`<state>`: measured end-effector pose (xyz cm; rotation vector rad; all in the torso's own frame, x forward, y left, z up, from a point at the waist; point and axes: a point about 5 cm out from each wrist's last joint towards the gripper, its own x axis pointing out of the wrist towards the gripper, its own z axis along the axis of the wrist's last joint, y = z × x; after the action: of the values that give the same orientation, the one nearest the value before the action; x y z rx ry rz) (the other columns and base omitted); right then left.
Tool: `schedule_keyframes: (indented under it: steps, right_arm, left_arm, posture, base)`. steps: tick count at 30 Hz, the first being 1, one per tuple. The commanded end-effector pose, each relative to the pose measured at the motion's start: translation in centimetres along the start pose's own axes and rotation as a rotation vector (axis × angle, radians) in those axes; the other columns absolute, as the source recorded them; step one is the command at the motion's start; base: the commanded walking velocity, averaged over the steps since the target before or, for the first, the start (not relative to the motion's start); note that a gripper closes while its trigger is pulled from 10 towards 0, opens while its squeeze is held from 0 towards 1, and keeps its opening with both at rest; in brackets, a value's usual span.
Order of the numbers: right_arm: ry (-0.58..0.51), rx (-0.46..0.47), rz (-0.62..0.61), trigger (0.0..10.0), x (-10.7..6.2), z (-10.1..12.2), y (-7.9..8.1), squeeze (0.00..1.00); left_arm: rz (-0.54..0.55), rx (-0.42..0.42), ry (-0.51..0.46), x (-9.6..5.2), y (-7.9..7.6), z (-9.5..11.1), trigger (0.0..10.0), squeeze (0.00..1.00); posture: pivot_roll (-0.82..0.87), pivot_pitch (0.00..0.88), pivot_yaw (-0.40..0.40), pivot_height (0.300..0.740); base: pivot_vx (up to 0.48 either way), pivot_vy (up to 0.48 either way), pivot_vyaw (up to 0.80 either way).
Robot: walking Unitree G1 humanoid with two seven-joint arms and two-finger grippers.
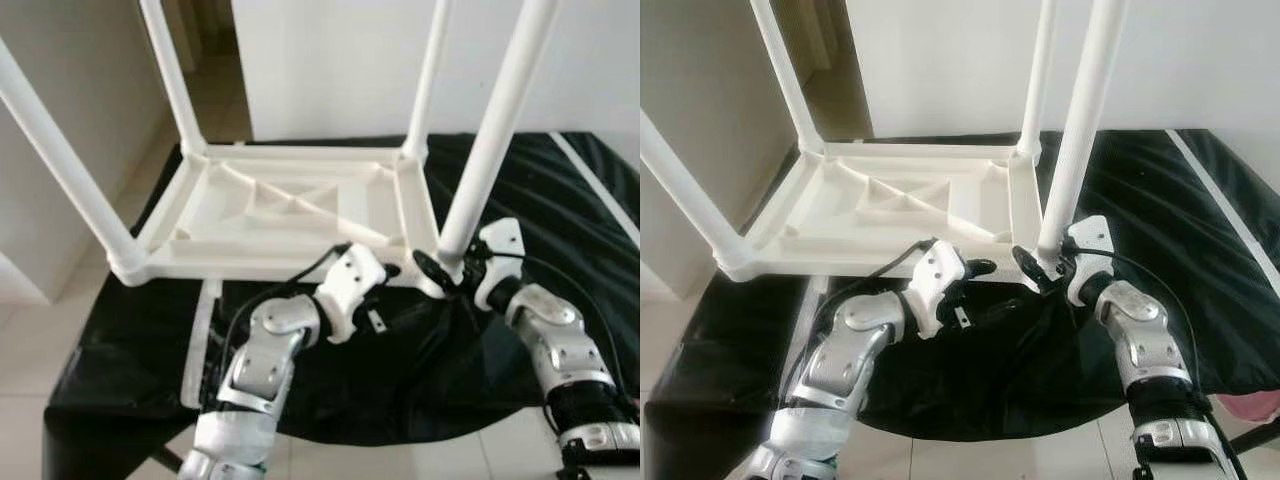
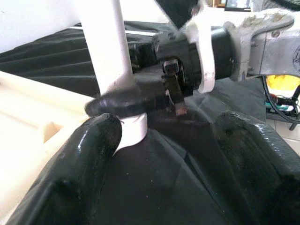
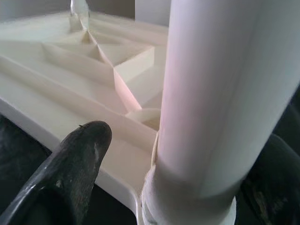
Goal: Building children table
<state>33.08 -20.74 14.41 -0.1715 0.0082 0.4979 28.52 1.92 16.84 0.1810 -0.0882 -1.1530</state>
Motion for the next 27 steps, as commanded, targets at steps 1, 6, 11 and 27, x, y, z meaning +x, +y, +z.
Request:
schedule_keyframes:
  steps: [1,6,11,27]
  right_arm:
    - [0.026,-0.03,0.039,10.0,0.4,-0.2,0.1,0.0]
    - [0.053,-0.05,0.057,3.2,0.3,-0.8,-0.1,0.0]
    - [0.077,-0.035,0.071,0.0,-0.1,-1.6,-0.3,0.0]
    - [0.146,-0.043,-0.059,10.0,-0.5,-3.1,-0.4,0.0]
  left_arm:
    - [0.152,-0.015,0.004,0.0,0.8,-0.2,10.0,0.0]
    - [0.156,-0.014,0.003,0.0,0.9,-0.2,10.0,0.0]
    - [0.166,-0.015,0.001,-0.1,1.0,-0.1,10.0,0.0]
    - [0.159,-0.017,0.002,-0.1,0.9,-0.2,10.0,0.0]
  posture:
    - [-0.08,0.012,0.04,0.74]
    - [-0.07,0.012,0.033,0.74]
    - [-0.07,0.016,0.028,0.74]
    - [-0.08,0.021,0.037,0.74]
  base:
    - [0.0,0.0,0.0]
    - [0.0,0.0,0.0]
    - [0.0,0.0,0.0]
    - [0.0,0.0,0.0]
